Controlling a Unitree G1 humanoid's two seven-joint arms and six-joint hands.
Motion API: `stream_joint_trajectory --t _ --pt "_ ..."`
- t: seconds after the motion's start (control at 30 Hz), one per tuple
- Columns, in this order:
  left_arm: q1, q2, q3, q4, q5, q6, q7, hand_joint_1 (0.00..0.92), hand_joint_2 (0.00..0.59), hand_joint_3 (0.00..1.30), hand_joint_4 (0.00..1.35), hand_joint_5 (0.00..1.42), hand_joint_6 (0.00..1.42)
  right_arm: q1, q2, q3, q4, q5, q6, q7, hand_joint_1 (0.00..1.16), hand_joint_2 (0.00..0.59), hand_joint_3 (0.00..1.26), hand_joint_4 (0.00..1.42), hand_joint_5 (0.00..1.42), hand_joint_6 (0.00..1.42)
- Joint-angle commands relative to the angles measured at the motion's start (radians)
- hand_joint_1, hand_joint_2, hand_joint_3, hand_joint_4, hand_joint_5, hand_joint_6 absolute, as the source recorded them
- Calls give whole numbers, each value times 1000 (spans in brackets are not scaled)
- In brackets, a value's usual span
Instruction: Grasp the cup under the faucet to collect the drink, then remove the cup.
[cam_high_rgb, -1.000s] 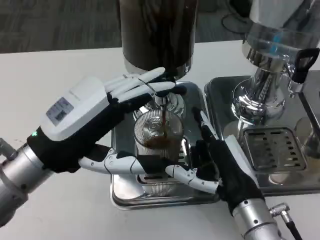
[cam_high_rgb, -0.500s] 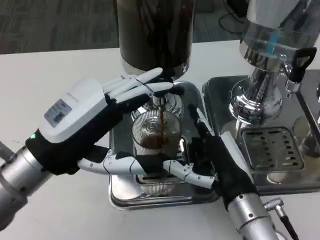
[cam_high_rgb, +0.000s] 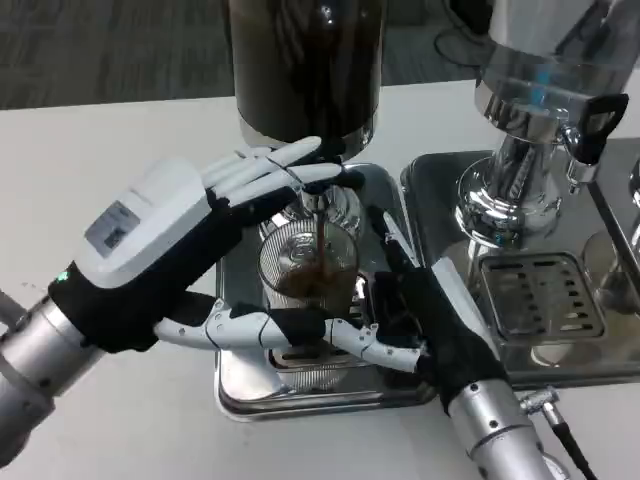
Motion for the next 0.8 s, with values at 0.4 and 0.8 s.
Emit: stream_joint_trajectory --t 0.4,0.8 --pt "164 -47 183 -10 43 62 150 0 177 97 0 133 41 25 29 9 51 11 -58 -26 751 162 0 0 0 162" --pt "387 -162 329 67 139 40 434 0 209 136 0 191 83 66 41 -9 110 27 -231 -80 750 158 0 0 0 206"
